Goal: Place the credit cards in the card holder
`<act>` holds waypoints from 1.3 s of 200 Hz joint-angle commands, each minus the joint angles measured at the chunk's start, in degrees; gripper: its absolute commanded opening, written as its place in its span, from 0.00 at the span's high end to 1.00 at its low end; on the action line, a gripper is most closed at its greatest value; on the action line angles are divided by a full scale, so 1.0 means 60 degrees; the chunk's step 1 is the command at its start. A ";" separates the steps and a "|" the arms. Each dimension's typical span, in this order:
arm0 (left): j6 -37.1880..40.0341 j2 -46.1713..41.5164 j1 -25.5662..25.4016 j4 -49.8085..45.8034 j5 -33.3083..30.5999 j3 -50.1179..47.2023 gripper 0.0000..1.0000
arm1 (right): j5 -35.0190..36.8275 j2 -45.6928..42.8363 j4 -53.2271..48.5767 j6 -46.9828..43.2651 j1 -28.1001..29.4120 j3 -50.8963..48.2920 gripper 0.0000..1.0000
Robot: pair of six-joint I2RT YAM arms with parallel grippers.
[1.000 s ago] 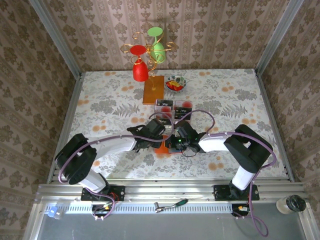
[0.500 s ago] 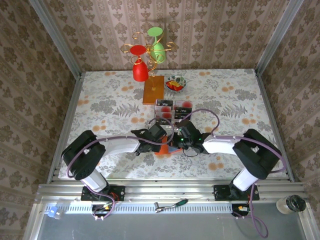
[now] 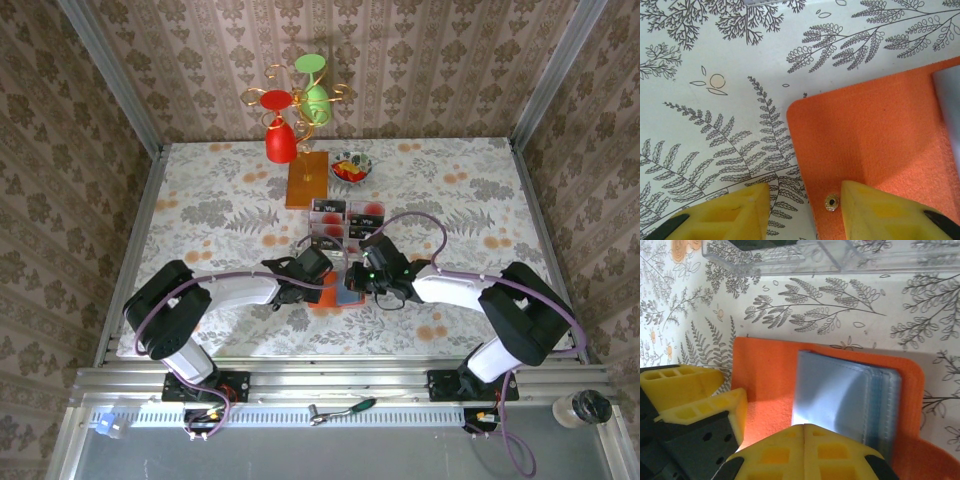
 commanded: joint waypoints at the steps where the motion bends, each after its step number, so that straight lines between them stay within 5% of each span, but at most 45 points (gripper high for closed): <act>1: 0.0220 0.0172 0.0093 -0.0307 -0.0196 0.0101 0.58 | 0.0362 -0.0488 -0.0348 -0.0248 -0.0236 -0.0143 1.00; 168: 0.0386 0.0174 0.0093 -0.0483 -0.0264 0.0232 0.59 | 0.0668 -0.1006 -0.0061 -0.0501 -0.1154 -0.1970 1.00; 260: 0.0458 0.0181 0.0090 -0.0631 -0.0272 0.0324 0.59 | -0.0107 -0.2346 -0.1030 -0.0829 -0.1184 -0.1150 1.00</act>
